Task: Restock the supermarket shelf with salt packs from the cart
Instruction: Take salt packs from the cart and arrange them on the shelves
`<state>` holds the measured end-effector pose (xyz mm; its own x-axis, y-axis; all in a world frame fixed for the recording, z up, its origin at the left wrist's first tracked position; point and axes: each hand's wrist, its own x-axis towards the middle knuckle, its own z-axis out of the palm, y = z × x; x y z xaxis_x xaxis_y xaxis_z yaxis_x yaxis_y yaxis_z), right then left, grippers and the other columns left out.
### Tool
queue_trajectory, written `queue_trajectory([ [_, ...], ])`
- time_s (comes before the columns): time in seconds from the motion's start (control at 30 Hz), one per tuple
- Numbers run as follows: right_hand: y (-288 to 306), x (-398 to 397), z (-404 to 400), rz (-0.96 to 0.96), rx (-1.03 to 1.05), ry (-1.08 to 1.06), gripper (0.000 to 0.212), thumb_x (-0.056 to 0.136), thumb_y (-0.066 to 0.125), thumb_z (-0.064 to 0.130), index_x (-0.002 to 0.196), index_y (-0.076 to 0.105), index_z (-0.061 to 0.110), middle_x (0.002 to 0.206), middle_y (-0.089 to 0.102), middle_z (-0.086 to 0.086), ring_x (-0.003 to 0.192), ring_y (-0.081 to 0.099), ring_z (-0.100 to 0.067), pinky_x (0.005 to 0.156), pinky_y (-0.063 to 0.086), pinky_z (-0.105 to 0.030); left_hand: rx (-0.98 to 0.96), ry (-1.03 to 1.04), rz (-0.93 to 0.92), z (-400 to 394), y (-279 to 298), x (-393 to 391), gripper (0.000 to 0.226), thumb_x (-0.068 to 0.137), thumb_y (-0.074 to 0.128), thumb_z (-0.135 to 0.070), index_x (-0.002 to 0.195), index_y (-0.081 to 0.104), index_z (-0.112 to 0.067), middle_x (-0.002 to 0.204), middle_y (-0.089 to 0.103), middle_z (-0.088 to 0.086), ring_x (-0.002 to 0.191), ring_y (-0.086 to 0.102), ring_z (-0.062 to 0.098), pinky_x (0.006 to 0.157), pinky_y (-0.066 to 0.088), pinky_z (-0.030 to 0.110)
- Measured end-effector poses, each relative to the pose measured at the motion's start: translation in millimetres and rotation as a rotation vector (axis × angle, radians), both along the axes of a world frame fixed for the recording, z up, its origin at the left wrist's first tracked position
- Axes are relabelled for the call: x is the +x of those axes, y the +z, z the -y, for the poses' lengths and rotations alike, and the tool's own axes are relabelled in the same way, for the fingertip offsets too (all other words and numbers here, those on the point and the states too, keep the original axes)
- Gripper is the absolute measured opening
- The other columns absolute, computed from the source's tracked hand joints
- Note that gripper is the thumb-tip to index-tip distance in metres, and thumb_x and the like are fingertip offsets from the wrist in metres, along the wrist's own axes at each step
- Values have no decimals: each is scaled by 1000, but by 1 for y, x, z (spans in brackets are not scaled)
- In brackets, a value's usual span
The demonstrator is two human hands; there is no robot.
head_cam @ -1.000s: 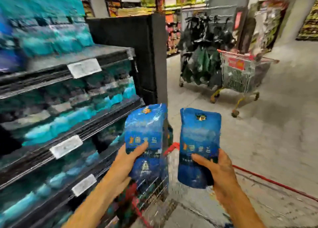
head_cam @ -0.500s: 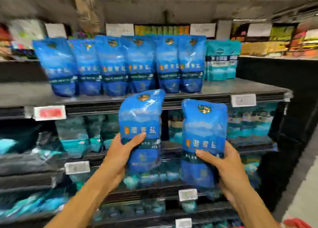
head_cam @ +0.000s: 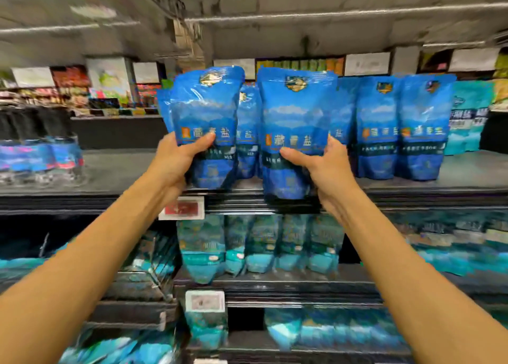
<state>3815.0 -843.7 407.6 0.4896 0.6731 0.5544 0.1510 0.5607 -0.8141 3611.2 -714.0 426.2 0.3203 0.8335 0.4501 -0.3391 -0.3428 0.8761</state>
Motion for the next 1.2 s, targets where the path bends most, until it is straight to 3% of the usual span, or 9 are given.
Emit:
queue_trajectory([
  [0.1,10,4,-28,-26,-30,0,28,76,77,-2,99,68,11,100,75,-13,88,71,-25,85,59,-47,-40,6,2,-21,1,14,27,88,67,-6,115,66,-4,117,69,17,112,63,34,99,48,59],
  [0.23,3,0,-53,52,-55,2,27,82,73,-4,102,65,11,96,74,-5,79,70,-11,71,57,-24,0,-3,-38,-40,-12,20,30,88,66,-1,117,65,-5,108,72,6,103,66,25,101,50,50],
  [0.33,-3,5,-58,253,-120,-38,30,83,76,5,106,60,16,101,72,5,84,69,-3,67,53,-15,161,72,-272,-54,-11,4,26,81,75,-6,105,71,-16,103,76,1,99,70,19,97,54,47],
  [0.43,-4,17,-53,602,-282,-247,48,73,86,35,110,59,19,107,71,5,100,66,-16,82,54,-33,364,198,-588,-57,-8,-8,30,66,88,-27,92,72,-28,89,77,-13,82,71,2,76,59,32],
  [0.5,-6,19,-51,723,-383,-432,53,68,81,57,97,59,19,95,69,2,93,62,-23,78,53,-42,429,282,-687,-55,-7,-10,34,64,89,-34,93,71,-31,90,75,-17,84,69,-1,77,56,27],
  [0.6,-7,12,-54,706,-359,-484,56,66,81,60,75,44,18,74,55,3,81,53,-27,63,44,-41,435,350,-745,-56,-2,-14,42,66,87,-37,104,72,-28,102,73,-10,96,67,11,90,54,34],
  [0.87,-9,-4,-63,774,-332,-587,70,62,81,62,87,38,12,85,52,-6,92,55,-36,64,35,-39,466,334,-800,-59,3,-22,48,69,88,-34,113,69,-28,109,73,-11,104,66,14,97,53,43],
  [1.0,-10,-1,-57,753,-354,-586,81,61,79,65,105,44,6,98,58,-12,99,55,-37,69,42,-43,457,380,-795,-58,-3,-22,60,65,87,-41,116,62,-24,111,72,-8,101,67,13,92,55,40],
  [1.2,-16,3,-51,709,-333,-533,71,67,76,65,99,40,12,83,53,-2,85,56,-29,65,40,-37,417,483,-759,-55,-16,-22,80,58,78,-64,118,50,-20,107,63,-5,91,59,8,72,49,25],
])
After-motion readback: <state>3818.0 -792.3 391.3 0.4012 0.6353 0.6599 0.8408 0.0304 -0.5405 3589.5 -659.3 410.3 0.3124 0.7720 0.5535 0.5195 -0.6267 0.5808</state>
